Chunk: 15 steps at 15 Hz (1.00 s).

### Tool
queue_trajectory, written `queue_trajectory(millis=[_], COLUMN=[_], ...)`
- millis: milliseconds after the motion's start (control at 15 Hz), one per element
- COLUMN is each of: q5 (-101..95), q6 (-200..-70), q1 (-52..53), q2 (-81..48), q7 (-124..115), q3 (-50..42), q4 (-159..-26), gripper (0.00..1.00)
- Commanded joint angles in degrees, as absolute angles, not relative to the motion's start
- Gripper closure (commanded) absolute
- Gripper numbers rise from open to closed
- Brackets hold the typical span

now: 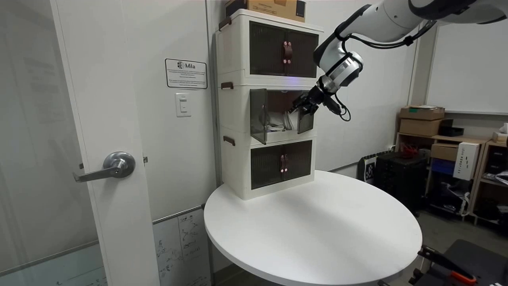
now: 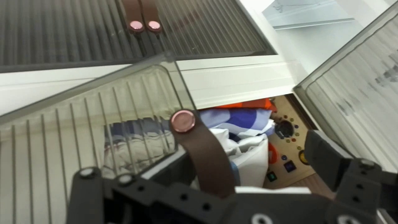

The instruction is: Open the right door of the cabinet

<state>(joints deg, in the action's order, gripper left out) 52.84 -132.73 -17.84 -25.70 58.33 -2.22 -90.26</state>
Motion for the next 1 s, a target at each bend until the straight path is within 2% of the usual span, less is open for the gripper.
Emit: queue_trajectory(millis=[0,333,400,533,933], q5=[47.58,33.63,30.55,20.22,4.42], q6=[-143.55,-156.78,-157.37,-154.25,-128.22], q1=[-13.69,-11.25,-8.95,-10.29,-8.24], q2=[-20.34,-16.3,-15.71,-13.71,-7.05], q7=[49.9,33.41,29.78,20.4,4.37], q3=[-5.1,-7.66,-10.68,-9.92,-8.33], q4=[-96.67,-99.45,-100.01,-100.4,-93.55], gripper=[0.0,0.0,0.0,0.0,0.0])
